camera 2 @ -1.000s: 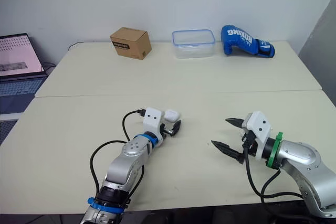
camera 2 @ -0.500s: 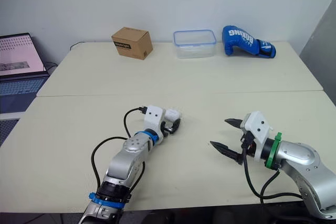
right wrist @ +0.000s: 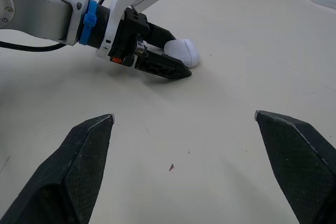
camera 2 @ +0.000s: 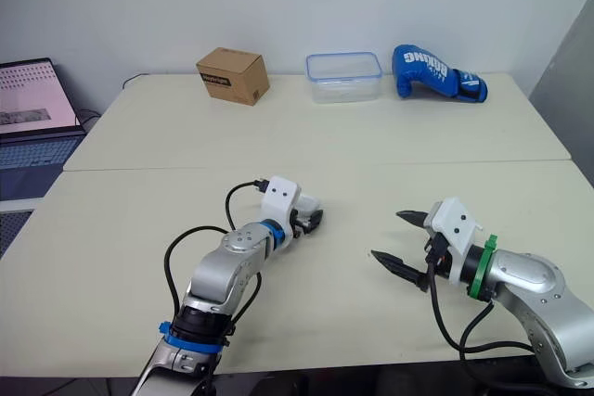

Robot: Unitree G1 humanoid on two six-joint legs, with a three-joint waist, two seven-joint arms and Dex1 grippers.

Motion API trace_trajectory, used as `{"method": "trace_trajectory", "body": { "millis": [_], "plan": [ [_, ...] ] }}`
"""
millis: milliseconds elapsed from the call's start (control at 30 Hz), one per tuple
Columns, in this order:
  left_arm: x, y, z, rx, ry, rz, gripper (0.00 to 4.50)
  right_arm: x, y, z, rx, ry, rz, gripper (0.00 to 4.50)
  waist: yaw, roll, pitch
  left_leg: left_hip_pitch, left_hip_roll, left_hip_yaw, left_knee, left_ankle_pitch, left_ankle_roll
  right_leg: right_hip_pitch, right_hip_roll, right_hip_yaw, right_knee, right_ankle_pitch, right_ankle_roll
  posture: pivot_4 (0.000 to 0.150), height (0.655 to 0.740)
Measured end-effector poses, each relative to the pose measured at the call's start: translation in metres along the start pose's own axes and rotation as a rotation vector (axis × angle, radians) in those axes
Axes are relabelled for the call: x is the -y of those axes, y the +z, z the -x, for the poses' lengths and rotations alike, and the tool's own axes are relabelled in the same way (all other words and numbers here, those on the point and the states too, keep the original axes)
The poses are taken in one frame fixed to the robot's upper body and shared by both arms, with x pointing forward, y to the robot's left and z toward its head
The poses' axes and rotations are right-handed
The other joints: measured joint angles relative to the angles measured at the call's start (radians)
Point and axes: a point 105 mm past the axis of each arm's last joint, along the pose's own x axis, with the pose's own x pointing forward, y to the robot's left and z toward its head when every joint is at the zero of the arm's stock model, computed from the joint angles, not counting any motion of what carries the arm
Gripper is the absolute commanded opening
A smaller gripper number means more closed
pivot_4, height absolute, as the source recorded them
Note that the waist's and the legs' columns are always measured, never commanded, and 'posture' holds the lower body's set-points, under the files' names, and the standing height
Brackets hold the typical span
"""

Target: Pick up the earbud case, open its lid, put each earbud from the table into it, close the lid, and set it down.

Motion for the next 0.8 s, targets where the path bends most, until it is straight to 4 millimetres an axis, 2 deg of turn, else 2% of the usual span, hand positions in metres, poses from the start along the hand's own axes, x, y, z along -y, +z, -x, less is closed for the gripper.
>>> {"method": "trace_trajectory", "body": {
  "millis": [33,100,200,567,700,800],
  "plan": [
    [0.0,0.0,0.0,-0.004,0.0,0.001,3.88,0.0,0.0,0.0,-0.001,0.002,-0.001,4.5,0.0,0.0,0.0,0.0,0.0,0.0,0.0,0.0,0.0,0.0,0.0,0.0,0.0,0.0,0.0,0.15,0.7307],
    [0.0,0.001,0.0,-0.007,-0.001,0.002,3.53,-0.001,-0.001,-0.001,-0.002,0.004,-0.004,4.5,0.0,0.0,0.0,0.0,0.0,0.0,0.0,0.0,0.0,0.0,0.0,0.0,0.0,0.0,0.0,0.15,0.7307],
    [0.0,0.001,0.001,-0.009,-0.001,0.004,2.77,-0.002,-0.002,-0.001,-0.004,0.008,-0.006,4.5,0.0,0.0,0.0,0.0,0.0,0.0,0.0,0.0,0.0,0.0,0.0,0.0,0.0,0.0,0.0,0.15,0.7307],
    [-0.001,0.0,0.004,-0.01,-0.003,-0.003,2.75,-0.002,-0.002,-0.001,0.002,0.011,-0.003,4.5,0.0,0.0,0.0,0.0,0.0,0.0,0.0,0.0,0.0,0.0,0.0,0.0,0.0,0.0,0.0,0.15,0.7307],
    [-0.011,-0.005,0.015,-0.007,-0.023,-0.041,2.75,0.003,0.002,-0.005,0.004,0.012,-0.021,4.5,-0.007,0.0,0.0,0.0,0.0,0.0,0.0,0.0,0.0,-0.001,0.0,0.0,0.0,0.0,0.0,0.15,0.7307],
    [-0.021,0.002,0.027,0.061,-0.067,-0.13,2.75,0.004,0.006,-0.008,-0.004,0.04,-0.076,4.5,-0.014,0.0,0.0,-0.001,0.001,0.0,-0.001,0.0,0.0,-0.002,0.0,0.0,0.0,0.0,0.0,0.15,0.7307]
  ]
}}
